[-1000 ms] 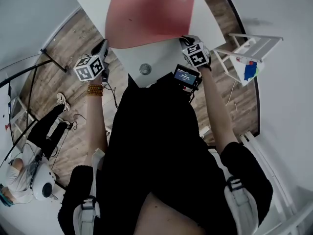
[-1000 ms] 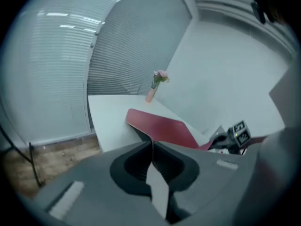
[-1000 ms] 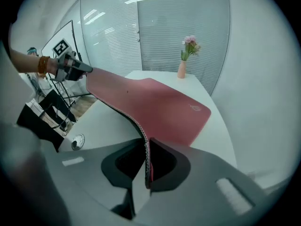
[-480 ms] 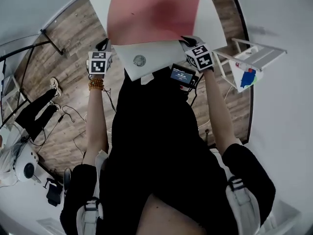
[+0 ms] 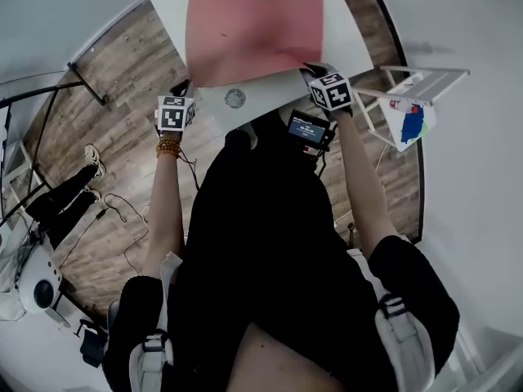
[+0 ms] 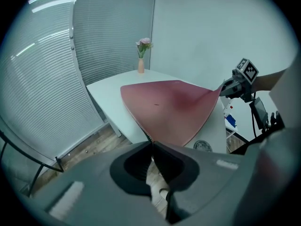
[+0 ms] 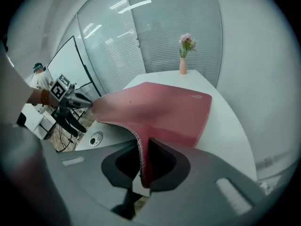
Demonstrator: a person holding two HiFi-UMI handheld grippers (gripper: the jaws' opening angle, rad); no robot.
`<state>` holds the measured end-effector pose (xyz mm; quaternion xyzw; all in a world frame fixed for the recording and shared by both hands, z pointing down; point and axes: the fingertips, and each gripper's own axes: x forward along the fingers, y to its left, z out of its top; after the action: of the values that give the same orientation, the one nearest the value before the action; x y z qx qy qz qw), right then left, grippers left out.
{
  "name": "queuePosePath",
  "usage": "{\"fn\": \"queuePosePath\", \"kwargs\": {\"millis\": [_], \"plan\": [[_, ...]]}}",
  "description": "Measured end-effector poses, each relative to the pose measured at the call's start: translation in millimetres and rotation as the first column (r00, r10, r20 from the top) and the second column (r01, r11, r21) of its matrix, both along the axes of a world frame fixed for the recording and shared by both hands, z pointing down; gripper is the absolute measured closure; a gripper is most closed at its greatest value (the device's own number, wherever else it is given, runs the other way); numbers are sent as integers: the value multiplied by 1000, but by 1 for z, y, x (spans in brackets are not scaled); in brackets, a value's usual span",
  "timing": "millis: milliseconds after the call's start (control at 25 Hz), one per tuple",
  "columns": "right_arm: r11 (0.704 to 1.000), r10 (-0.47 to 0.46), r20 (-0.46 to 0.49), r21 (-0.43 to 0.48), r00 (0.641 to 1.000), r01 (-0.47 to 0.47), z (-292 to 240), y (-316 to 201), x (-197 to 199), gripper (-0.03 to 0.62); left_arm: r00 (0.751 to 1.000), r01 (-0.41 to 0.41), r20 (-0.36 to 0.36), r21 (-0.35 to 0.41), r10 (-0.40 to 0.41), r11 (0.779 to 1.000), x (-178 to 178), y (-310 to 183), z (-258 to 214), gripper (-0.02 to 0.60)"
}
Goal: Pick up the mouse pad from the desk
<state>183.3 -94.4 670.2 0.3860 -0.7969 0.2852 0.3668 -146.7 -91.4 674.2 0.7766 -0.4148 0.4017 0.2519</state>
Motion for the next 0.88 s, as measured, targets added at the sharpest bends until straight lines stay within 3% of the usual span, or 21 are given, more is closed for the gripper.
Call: {"fn": "queuePosePath", "kwargs": {"millis": [600, 760, 880], "plan": [[999, 38, 17, 0, 999, -38, -19, 40, -9, 549, 996, -68, -60, 16, 69, 998, -2, 55, -16, 569], [999, 47, 34, 16, 998, -48, -29, 48, -13, 549, 994, -88, -65, 51, 91, 995, -4, 63, -26, 569], [998, 55, 51, 41, 997, -57, -41, 49, -13, 549, 989, -87, -110, 76, 95, 993, 0, 67, -43, 569]]}}
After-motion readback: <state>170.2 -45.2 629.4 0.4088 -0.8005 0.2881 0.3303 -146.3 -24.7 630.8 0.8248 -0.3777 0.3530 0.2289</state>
